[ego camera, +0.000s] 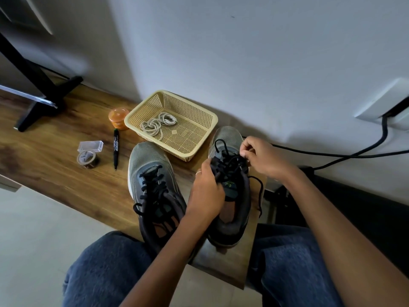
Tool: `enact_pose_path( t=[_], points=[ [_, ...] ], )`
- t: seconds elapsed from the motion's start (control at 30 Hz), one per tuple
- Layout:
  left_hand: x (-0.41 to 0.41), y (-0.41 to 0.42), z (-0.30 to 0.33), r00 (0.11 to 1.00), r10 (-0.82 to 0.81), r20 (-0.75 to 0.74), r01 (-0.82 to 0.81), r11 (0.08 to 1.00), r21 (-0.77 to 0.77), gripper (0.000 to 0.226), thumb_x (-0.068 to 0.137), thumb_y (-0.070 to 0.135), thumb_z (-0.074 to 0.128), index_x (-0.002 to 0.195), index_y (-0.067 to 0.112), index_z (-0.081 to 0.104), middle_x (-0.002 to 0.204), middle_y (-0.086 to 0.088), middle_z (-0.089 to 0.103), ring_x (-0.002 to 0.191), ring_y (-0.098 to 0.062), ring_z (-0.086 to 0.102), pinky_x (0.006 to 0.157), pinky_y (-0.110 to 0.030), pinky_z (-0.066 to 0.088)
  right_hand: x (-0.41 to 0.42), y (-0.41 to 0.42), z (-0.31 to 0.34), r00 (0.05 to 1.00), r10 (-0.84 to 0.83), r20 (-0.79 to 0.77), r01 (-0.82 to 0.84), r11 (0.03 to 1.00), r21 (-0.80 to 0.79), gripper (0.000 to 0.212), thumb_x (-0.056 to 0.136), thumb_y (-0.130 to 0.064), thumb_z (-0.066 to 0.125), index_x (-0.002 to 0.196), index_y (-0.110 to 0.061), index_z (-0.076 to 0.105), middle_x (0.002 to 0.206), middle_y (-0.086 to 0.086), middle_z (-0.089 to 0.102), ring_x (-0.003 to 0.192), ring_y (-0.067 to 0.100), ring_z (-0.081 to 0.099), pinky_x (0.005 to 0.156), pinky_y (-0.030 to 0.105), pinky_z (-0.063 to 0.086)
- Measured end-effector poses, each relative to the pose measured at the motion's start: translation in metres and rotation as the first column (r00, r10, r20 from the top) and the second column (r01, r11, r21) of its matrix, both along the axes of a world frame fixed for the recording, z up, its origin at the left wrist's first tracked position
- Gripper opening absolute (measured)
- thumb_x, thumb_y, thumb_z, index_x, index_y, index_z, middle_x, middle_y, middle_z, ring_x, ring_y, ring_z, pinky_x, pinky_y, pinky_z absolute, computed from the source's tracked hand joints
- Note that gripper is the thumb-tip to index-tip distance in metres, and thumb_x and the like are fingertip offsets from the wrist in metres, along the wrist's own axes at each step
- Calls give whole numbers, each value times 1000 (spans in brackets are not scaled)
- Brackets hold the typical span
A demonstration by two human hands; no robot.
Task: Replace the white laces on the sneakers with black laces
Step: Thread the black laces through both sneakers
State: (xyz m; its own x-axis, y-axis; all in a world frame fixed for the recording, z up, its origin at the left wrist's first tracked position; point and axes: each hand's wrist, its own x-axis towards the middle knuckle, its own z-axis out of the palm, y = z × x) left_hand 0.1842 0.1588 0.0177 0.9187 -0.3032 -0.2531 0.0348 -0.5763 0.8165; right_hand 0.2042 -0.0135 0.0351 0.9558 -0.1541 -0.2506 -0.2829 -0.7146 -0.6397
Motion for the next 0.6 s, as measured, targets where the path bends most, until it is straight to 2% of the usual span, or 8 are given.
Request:
enact_pose_path(
  t=[0.13,0.27,0.43,0.6],
  points=[
    [1,-1,-1,1000,-8,-1,8,999,31,62,92,1,45,149,16,24,137,-12,45,125,-25,50,105,-41,42,-1,1,2,1000,4,13,-5,999,51,12,92,-9,60,86,-20,59,87,-8,60,86,15,59,79,30,46],
    [1,-2,-1,1000,-9,6,9,999,45,63,91,-1,44,149,17,24,137,-12,45,125,-26,50,105,-39,42,-1,0,3,999,35,14,-35,999,-9,14,93,-9,57,82,-17,55,90,-1,59,86,16,55,71,26,41],
    [1,-2,-2,999,-28,17,27,997,76,66,90,-2,44,150,17,24,138,-11,46,126,-24,47,103,-35,40,-3,-8,4,998,61,-33,-60,997,47,20,96,-11,51,80,-24,50,87,-2,55,81,14,50,73,30,41],
    [0,-2,-2,999,-37,29,35,996,84,64,90,-3,43,149,17,25,137,-10,46,127,-25,47,102,-35,40,-5,-11,4,995,81,-66,-75,993,96,19,96,-12,52,81,-23,52,78,-5,50,70,10,44,68,27,38]
  ],
)
